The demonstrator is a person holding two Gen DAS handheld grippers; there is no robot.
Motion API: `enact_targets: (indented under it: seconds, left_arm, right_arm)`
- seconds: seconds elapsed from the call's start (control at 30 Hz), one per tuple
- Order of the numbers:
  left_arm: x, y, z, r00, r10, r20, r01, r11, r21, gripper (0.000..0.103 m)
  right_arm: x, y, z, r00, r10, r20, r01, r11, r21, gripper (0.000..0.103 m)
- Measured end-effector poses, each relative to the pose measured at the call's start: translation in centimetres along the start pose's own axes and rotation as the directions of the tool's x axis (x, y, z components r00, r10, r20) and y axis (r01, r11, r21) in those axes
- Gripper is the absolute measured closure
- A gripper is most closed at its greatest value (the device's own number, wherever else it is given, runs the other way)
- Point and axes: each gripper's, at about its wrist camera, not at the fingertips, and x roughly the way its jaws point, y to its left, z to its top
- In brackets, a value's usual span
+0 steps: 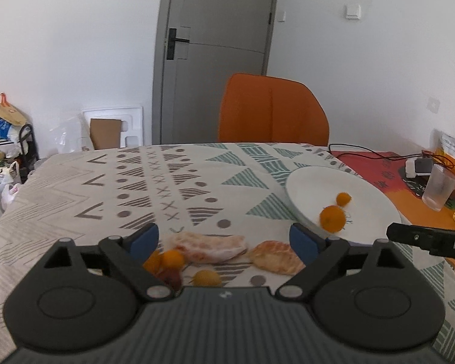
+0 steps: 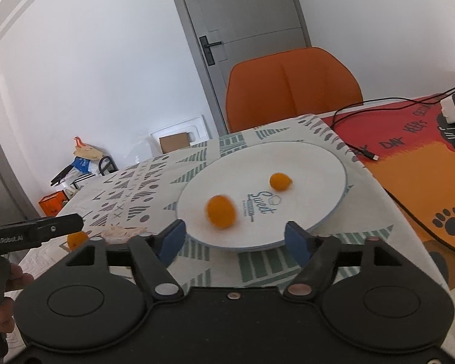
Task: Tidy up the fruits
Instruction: 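Open the right gripper to drop the tangerine onto the plate, then grasp a dark red plum with the left gripper while the right gripper grasps a peeled pomelo piece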
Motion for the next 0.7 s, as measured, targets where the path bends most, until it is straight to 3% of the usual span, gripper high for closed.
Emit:
enact_targets:
  seconds: [0.3,0.43,0.7]
  left_arm:
    - [-2.2,3.6,-1.7,0.999,0.036,-0.009,-0.037,0.996,-0.078,0.011]
    - [-3.0,4.7,-2.2,0.999,0.053,0.0,-0.053,0.994,-0.095,0.004]
    - [-3.5,6.2,-3.1,0.998,0.06,-0.019,-0.062,0.991,-0.122,0.003]
  right_arm:
    - [-0.2,2.2,-0.3,1.0,0.028,-0.005,-0.028,0.999,-0.03,0.012]
    - [-0.2,3.0,-0.5,0.999,0.045,-0.002,-0.045,0.998,-0.038,0.003]
    - [0.2,4.5,-1.0,0.997,0.071,-0.034,-0.073,0.996,-0.051,0.0]
